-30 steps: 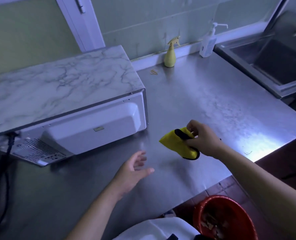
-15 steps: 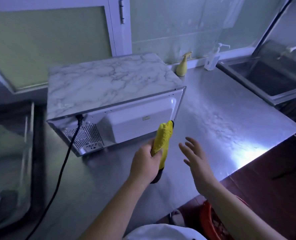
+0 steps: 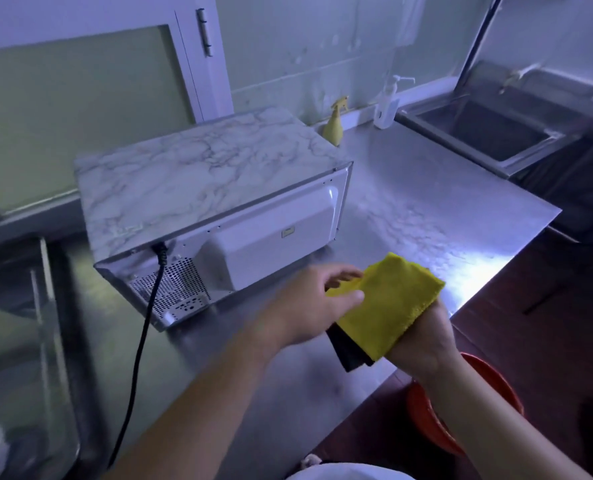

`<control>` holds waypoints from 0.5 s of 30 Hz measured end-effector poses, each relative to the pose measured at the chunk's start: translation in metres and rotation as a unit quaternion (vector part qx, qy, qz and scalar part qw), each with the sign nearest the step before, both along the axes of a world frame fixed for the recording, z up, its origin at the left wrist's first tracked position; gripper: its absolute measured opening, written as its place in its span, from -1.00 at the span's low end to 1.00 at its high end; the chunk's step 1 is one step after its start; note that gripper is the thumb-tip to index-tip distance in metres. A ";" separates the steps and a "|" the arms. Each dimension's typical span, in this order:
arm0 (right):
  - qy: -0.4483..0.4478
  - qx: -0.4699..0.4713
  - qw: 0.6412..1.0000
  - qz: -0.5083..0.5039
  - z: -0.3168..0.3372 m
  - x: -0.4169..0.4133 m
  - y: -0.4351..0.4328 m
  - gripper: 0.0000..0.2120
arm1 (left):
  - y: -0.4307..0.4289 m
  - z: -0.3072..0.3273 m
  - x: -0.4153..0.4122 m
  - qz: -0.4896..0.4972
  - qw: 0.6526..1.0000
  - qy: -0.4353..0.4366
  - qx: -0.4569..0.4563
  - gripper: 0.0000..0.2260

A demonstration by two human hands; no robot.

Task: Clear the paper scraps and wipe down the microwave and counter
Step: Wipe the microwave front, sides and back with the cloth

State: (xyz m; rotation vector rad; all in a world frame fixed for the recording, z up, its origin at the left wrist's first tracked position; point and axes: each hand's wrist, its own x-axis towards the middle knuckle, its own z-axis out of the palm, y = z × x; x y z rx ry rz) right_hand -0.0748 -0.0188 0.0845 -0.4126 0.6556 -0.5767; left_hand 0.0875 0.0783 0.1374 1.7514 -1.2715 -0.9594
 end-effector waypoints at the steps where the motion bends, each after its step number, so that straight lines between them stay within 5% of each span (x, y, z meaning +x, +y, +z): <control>1: 0.001 -0.001 1.000 -0.012 0.002 -0.001 -0.007 -0.56 | -0.006 0.004 0.013 0.028 0.999 -0.017 -0.018 -0.73; 10: 0.034 -0.073 0.989 -0.125 0.022 0.066 -0.116 -0.56 | -0.077 0.023 0.142 0.201 0.955 -0.217 -0.034 -0.67; 15: 0.112 -0.286 0.935 -0.178 0.018 0.162 -0.146 -0.53 | -0.139 0.011 0.196 0.156 0.887 -0.425 0.093 -0.54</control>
